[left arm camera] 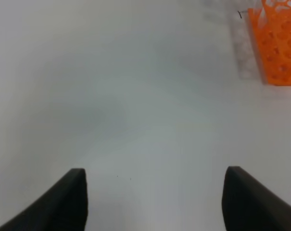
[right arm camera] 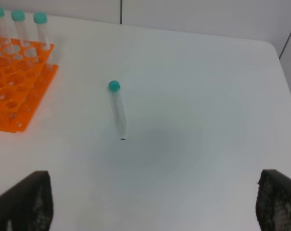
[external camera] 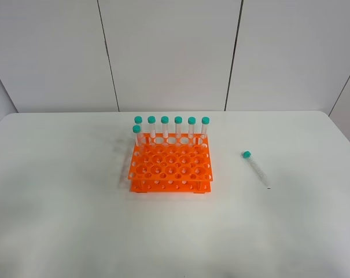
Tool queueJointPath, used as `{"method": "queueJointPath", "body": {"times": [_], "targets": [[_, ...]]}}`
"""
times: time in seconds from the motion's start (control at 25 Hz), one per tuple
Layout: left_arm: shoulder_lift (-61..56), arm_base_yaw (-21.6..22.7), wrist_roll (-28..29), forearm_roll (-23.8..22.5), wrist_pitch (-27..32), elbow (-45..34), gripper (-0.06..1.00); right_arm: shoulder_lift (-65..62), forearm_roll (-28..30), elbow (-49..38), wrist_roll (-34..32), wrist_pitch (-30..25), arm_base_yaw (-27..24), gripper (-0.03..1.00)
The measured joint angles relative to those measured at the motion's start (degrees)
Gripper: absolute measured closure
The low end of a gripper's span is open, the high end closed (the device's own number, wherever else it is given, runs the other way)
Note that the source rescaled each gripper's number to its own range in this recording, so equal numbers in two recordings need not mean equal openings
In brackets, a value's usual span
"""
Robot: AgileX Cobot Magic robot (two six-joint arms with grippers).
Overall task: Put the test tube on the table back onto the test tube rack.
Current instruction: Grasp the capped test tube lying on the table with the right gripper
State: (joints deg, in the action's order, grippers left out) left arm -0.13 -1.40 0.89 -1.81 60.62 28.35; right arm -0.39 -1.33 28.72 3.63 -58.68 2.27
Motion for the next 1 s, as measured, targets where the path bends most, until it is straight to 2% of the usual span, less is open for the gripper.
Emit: {"method": "queueJointPath", "body": {"times": [0.4,0.52,0.72,1.0], "targets": [[0.0,0.0,0.0,0.0,0.0,0.0,0.21,0.08,0.0,0.23,-0.11,0.33,0.0,0.05],[0.0,0.0,0.0,0.0,0.0,0.0,0.21,3.88,0.0,3.0,-1.23,1.41,0.0,0.05],[0.0,0.0,0.0,0.0,0.0,0.0,0.21,20.9,0.11,10.83,-1.68,2.13,0.0,0.05],[0.0,0.0,0.0,0.0,0.0,0.0,0.21,51.76,0.11,22.4,-1.68,3.0,0.0,0.05]]}}
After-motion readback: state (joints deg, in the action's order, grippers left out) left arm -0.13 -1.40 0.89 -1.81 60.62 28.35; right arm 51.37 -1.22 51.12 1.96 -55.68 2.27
